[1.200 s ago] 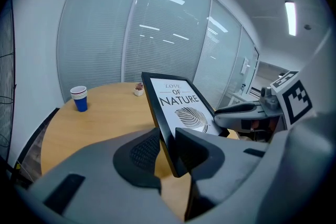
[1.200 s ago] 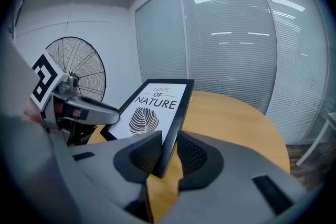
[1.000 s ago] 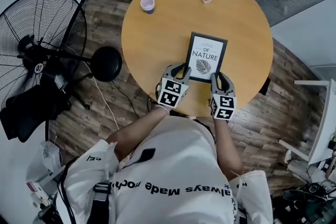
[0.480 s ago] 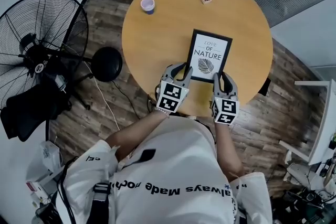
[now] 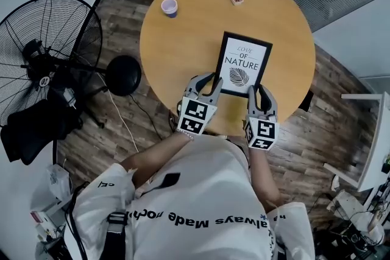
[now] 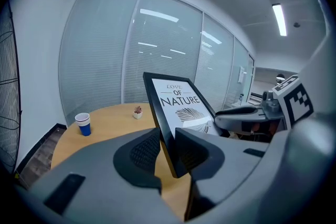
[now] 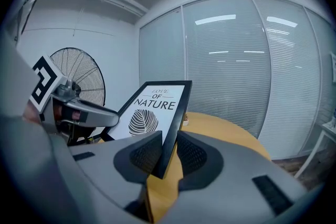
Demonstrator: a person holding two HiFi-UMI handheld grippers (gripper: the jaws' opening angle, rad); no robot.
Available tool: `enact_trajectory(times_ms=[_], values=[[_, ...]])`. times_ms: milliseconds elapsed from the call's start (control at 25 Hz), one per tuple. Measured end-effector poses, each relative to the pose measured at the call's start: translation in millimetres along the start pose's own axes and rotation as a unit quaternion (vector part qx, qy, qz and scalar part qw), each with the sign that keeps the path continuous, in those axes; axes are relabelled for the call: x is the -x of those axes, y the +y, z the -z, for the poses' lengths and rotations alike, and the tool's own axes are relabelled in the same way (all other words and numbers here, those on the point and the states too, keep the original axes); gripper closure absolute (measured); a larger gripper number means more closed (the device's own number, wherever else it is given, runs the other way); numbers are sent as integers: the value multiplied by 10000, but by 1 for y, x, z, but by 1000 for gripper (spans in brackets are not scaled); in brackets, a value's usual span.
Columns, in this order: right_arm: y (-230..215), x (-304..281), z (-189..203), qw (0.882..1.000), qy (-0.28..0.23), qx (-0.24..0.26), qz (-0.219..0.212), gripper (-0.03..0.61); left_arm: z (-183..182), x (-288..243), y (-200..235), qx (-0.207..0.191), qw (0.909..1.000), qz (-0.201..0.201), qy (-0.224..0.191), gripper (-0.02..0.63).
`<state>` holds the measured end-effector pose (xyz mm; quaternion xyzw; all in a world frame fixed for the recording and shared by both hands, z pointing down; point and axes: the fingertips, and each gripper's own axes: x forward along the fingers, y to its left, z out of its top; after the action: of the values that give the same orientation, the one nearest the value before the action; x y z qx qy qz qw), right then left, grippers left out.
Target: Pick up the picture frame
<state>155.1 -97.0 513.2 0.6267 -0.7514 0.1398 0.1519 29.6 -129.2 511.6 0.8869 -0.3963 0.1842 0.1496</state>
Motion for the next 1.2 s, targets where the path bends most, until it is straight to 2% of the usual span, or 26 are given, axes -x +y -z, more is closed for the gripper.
enact_trajectory(times_ms=[1200], values=[[1,44,-87,9963,-821,163,182,479,-79,41,-13,-131,9971,74,-743,509]])
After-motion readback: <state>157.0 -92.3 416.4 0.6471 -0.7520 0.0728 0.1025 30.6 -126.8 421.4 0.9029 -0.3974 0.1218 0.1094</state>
